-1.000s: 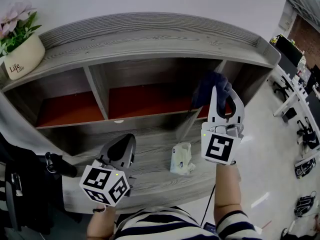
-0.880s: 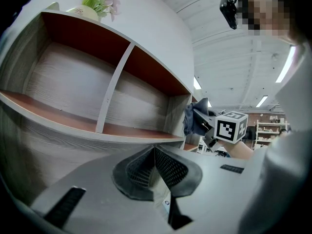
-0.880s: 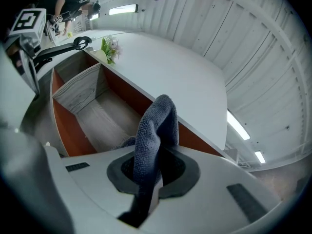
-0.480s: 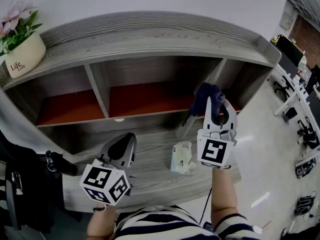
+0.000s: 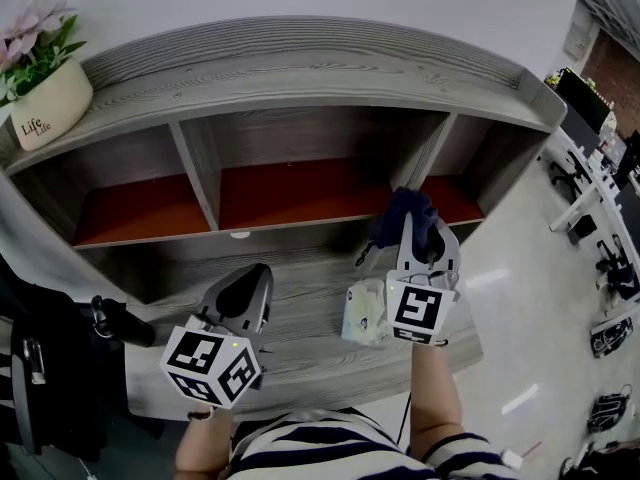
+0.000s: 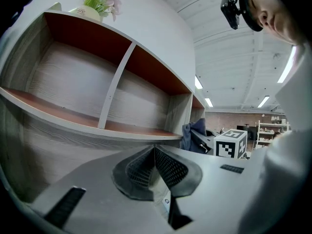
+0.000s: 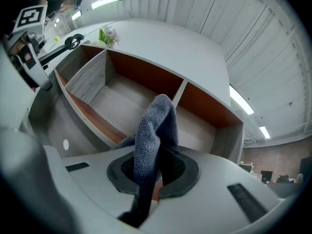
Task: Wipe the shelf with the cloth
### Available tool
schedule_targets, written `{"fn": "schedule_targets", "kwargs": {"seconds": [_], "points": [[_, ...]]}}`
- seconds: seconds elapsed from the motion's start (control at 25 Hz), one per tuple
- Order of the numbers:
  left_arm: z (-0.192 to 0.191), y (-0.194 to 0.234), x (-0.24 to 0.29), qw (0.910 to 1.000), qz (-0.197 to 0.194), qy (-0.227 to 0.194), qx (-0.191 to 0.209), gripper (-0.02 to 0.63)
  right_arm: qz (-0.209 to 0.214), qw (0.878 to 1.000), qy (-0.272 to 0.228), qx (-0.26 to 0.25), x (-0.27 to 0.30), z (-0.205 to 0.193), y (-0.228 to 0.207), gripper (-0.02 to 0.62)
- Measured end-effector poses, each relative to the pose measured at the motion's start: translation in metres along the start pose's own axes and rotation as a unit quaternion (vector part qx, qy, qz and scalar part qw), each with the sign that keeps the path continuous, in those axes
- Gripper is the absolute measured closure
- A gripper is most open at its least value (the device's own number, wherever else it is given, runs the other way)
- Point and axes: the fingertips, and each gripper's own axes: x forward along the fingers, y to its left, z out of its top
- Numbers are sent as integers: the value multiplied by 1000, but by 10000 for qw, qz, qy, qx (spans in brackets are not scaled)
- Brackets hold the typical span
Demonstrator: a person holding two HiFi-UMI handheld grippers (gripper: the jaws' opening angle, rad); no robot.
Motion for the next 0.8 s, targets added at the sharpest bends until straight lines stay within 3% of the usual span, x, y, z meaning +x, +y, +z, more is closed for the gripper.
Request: {"fn": "schedule_targets", "kwargs": {"seconds": [0.52,0.8], "points": [[-10,2,-5,9999,27,138,-59,589,361,9950,390,847,-10,-25,16,551],[-14,4,-11,9997,50,172,-173,589,599,9893,329,1288,-23,-19,26,551]]}}
